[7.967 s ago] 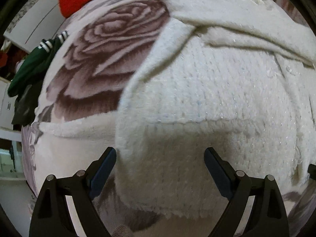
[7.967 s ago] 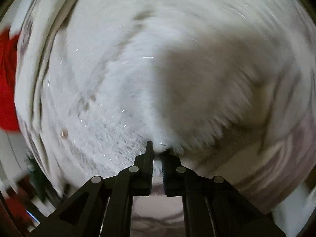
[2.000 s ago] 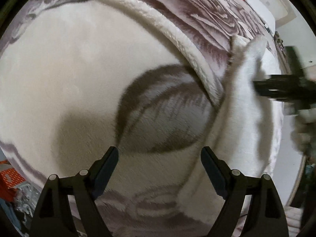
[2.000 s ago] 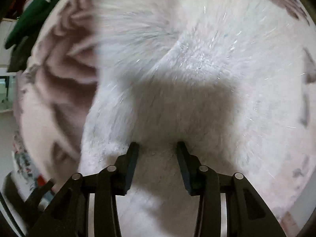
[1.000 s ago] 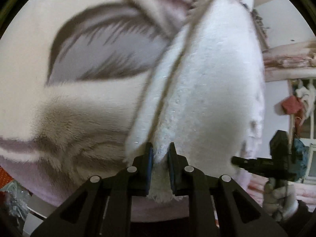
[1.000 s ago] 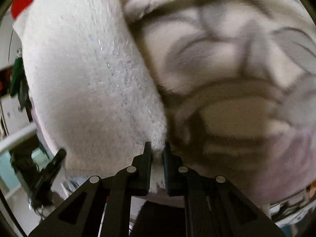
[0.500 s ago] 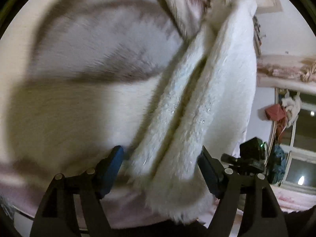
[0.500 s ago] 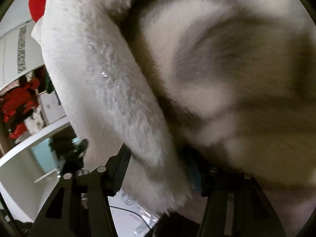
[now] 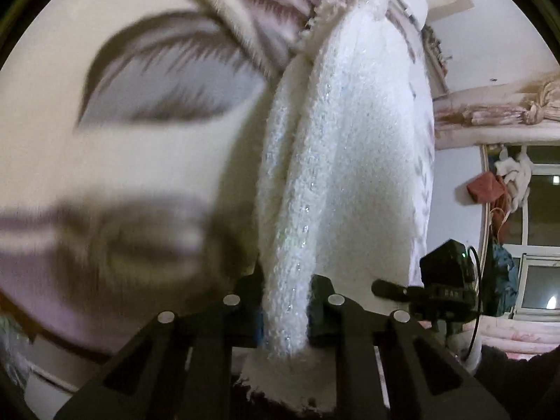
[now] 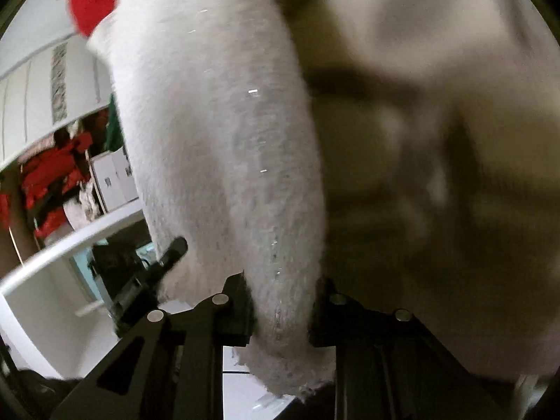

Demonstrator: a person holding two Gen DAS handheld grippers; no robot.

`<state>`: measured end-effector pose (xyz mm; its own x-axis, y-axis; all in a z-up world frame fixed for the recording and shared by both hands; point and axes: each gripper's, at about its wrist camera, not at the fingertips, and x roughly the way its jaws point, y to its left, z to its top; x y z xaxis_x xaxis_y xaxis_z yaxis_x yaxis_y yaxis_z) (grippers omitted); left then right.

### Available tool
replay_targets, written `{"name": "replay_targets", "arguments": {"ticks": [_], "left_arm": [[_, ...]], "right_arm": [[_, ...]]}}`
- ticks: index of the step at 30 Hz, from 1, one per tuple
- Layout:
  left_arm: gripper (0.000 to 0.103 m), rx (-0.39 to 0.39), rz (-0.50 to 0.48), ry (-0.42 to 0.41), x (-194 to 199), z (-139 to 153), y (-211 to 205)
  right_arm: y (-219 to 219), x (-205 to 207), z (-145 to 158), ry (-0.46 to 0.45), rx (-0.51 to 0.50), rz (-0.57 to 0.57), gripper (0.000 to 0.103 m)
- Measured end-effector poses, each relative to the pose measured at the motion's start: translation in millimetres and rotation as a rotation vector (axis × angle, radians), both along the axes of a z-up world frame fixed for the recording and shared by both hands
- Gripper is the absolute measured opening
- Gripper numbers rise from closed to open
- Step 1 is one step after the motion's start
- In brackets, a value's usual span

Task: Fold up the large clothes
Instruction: 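Grasp the folded cardigan side with both tools and lift it, then fold the lifted cardigan side over the body with both tools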

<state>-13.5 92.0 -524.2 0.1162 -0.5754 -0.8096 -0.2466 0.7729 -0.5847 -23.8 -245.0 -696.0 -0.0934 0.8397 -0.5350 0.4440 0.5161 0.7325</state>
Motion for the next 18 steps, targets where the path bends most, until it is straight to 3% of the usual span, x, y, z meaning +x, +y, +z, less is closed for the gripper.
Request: {"name": "replay_targets", "arguments": {"ticks": [3,5,12,15,18], "left_arm": [[0.013,-0.033,0.052,0.017,-1,8,3],[0.012,-0.080,0.100,-0.025,14,26,11],[0.012,-0.178,0.137,-0.267,87,103,7],[0.012,-0.181,0.137,-0.356,137,115,-11],[0.012,-0.170,0.123,-0.410,189,109,-29]], "right_arm": [[-2,-14,9,0.048,0.073,-0.037,0.022],[-5,-5,25,0.036,0.143,-0.062,0.022],[-34,65,105,-0.113,0.315,-0.158,0.022],[-62,102,123,-0.156,0.357,-0.246,0.022],[-74,152,134,-0.217,0.335,-0.303,0.021]]}}
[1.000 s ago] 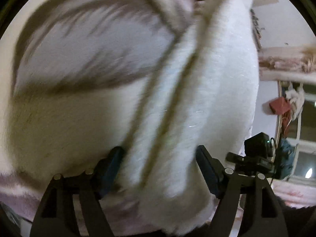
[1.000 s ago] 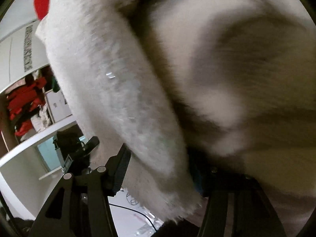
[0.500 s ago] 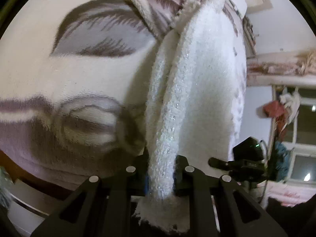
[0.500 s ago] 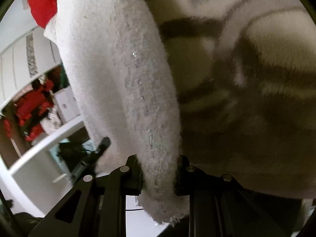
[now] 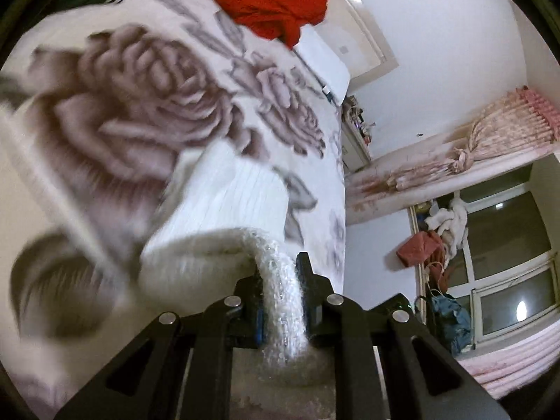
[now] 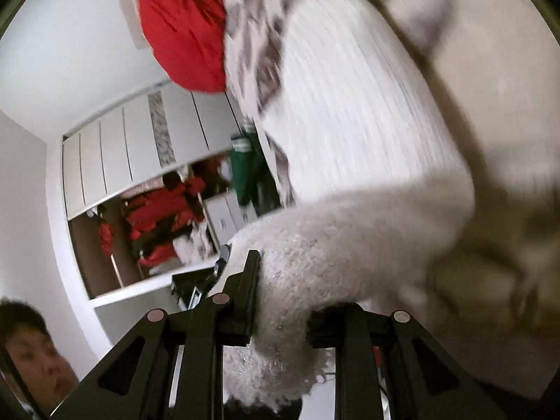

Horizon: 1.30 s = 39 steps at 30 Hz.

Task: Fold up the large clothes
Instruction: 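Fold the lifted cardigan side over the body with both tools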

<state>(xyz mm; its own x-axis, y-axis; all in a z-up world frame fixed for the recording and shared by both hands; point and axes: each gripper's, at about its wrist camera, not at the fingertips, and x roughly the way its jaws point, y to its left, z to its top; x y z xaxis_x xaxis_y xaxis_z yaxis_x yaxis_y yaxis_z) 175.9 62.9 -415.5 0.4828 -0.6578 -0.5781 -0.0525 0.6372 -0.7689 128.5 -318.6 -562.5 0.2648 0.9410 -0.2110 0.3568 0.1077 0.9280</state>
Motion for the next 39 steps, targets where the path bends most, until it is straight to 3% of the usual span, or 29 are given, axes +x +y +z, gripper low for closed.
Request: {"name": "replay_targets", "arguments": {"ticks": [4,9,14,16,19,23,25,28,29,30,33,36,37,39], "left_arm": [[0.012,0.001,-0.005,0.003,61,-27,-15],[0.013,0.018,0.010,0.121,128,-95,-22],[0.013,-0.030,0.035,0.206,161,-152,-15],[0.014,-0.047,0.040,0.219,168,-159,-13],[0.015,-0.060,0.029,0.248,166,-149,-10],[0.017,-0.078,0.032,0.286,149,-121,-4],[0.025,-0.113,0.056,0.285,139,-106,2],[0.069,-0.168,0.102,0.266,140,-97,9],[0.091,-0.165,0.122,0.234,143,-93,11],[0.095,-0.147,0.132,0.210,148,-90,12],[0.095,-0.128,0.131,0.179,169,-84,11],[0.095,-0.065,0.111,0.157,182,-81,3],[0.095,-0.018,0.100,0.158,184,-81,-1],[0.095,0.067,0.080,0.157,184,-80,-9]], "right_arm": [[-23,60,-18,0.036,0.018,-0.092,0.021],[-21,123,-76,0.156,-0.037,-0.156,0.021],[-8,169,-111,0.227,-0.040,-0.197,0.020],[-10,184,-126,0.265,-0.013,-0.206,0.020],[-17,189,-123,0.299,0.015,-0.170,0.026],[-16,185,-81,0.282,0.070,-0.147,0.041],[-15,185,-67,0.251,0.073,-0.133,0.043],[-2,199,-52,0.222,0.060,-0.109,0.044],[0,205,-53,0.224,0.060,-0.112,0.045],[-1,208,-57,0.235,0.066,-0.121,0.047],[-12,205,-65,0.267,0.181,-0.185,0.065],[-32,221,-45,0.135,0.245,-0.264,0.066],[-39,226,-38,0.111,0.196,-0.263,0.067],[-55,235,-13,0.051,-0.064,-0.205,0.072]]}}
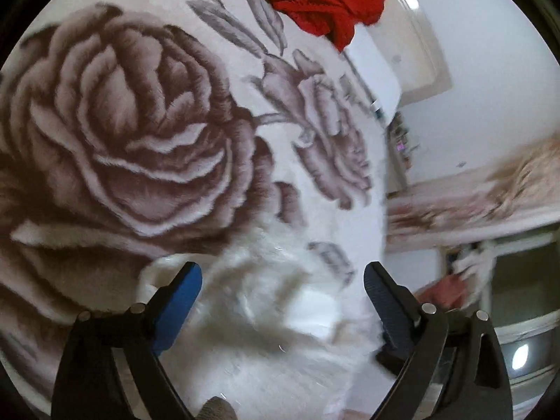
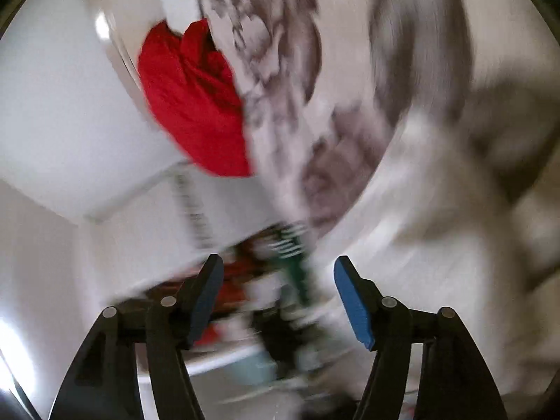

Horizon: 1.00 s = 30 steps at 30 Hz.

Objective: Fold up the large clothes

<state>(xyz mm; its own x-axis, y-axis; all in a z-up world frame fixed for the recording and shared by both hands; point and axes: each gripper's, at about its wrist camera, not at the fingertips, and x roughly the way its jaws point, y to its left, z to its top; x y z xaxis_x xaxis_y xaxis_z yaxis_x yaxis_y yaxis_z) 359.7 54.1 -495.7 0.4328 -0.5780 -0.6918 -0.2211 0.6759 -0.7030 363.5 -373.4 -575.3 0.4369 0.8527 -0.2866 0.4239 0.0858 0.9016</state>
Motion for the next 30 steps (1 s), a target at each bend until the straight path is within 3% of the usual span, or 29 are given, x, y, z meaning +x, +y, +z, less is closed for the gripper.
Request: {"name": "replay_targets", "arguments": {"ticks": [2,5,7,10,13,16,17,18,19,21,26,30], "left_arm": [[0.095,0.085,-0.017,0.009,-6,1,-5],[0.095,0.206,-0.015,-0.011,-26,8,-4],[0.095,0.269,0.013,-0.021,-43,13,3],[0.095,0.334,0.067,-0.003,-68,12,16],[0.095,0.383,0.117,0.039,-93,5,28],[0.095,0.410,0.152,0.080,-116,-3,37],[0.095,0.421,0.160,0.089,-122,-5,39],[0.095,0.432,0.167,0.099,-127,-7,40],[0.095,0.442,0.172,0.110,-131,-9,40],[0.095,0.466,0.187,0.133,-140,-12,40],[0.095,0.493,0.192,0.142,-159,3,38],[0.095,0.532,0.168,0.131,-177,26,41]], "right_arm": [[0,1,20,-0.032,-0.285,0.157,0.075],[20,-12,24,-0.126,-0.560,0.413,0.083],[33,-23,0,-0.166,-0.579,0.542,0.085],[57,-19,-58,-0.154,-0.500,0.684,0.088],[77,2,-107,-0.149,-0.322,0.707,0.099],[88,16,-110,-0.167,-0.284,0.695,0.099],[89,15,-107,-0.174,-0.291,0.687,0.096],[88,11,-102,-0.174,-0.290,0.660,0.075],[85,5,-97,-0.161,-0.272,0.616,0.061],[78,-11,-89,-0.120,-0.224,0.510,0.053],[57,-99,-72,0.094,0.009,0.072,0.046],[71,-203,-57,0.248,0.131,-0.146,0.045]]}}
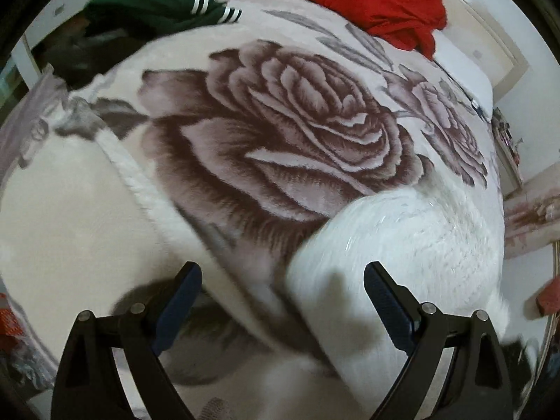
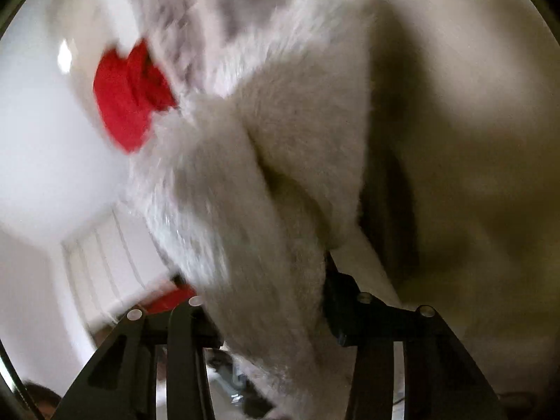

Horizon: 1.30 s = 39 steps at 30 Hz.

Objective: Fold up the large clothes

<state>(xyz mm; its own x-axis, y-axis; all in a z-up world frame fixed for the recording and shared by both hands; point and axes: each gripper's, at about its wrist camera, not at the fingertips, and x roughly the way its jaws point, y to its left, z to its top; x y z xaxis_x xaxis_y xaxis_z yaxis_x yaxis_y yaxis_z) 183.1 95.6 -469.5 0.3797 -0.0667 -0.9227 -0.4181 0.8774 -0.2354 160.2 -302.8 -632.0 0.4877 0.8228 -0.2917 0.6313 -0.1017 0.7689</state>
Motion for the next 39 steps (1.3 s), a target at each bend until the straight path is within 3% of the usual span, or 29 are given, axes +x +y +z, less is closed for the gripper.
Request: {"name": "replay_targets", "arguments": {"ticks": [1,3,5,7,10,13,15,17,19,23,34,39], "left_arm": [[0.095,0.014,-0.015,0.007,-6,5,0],[0.095,0.041,-0.052,0.022,-14,5,-3],[0.095,0.073,-0.093,0.058,-21,-4,-11],[0.095,0.070,-0.126,0.083,-28,-15,-21],[0.095,0.065,-0.150,0.079,-36,-30,-39],[0.095,0.076,-0.158,0.069,-40,-37,-52],[0.095,0.095,-0.160,0.053,-41,-39,-55],[0.095,0.097,-0.158,0.041,-41,-42,-54],[0.095,0.092,-0.162,0.036,-40,-45,-54],[0.095,0.078,-0.181,0.027,-39,-49,-52],[0.097,0.033,-0.141,0.037,-39,-60,-41],[0.097,0.041,-0.134,0.050,-40,-58,-42]], "right_arm": [[7,-19,2,0.031,-0.012,0.015,0.045],[25,-51,-5,0.115,-0.101,0.151,0.048],[29,-60,-21,0.191,-0.149,0.270,0.050],[23,-56,-22,0.201,-0.186,0.369,0.051],[-2,-36,18,0.115,-0.334,0.485,0.066],[-24,-8,67,-0.006,-0.536,0.574,0.072],[-21,35,99,-0.143,-0.674,0.661,0.077],[0,85,117,-0.251,-0.751,0.737,0.082],[19,115,122,-0.347,-0.738,0.811,0.084],[69,167,103,-0.377,-0.653,0.917,0.084],[118,140,105,-0.436,-0.676,0.972,0.084],[95,141,104,-0.434,-0.554,0.856,0.084]]}}
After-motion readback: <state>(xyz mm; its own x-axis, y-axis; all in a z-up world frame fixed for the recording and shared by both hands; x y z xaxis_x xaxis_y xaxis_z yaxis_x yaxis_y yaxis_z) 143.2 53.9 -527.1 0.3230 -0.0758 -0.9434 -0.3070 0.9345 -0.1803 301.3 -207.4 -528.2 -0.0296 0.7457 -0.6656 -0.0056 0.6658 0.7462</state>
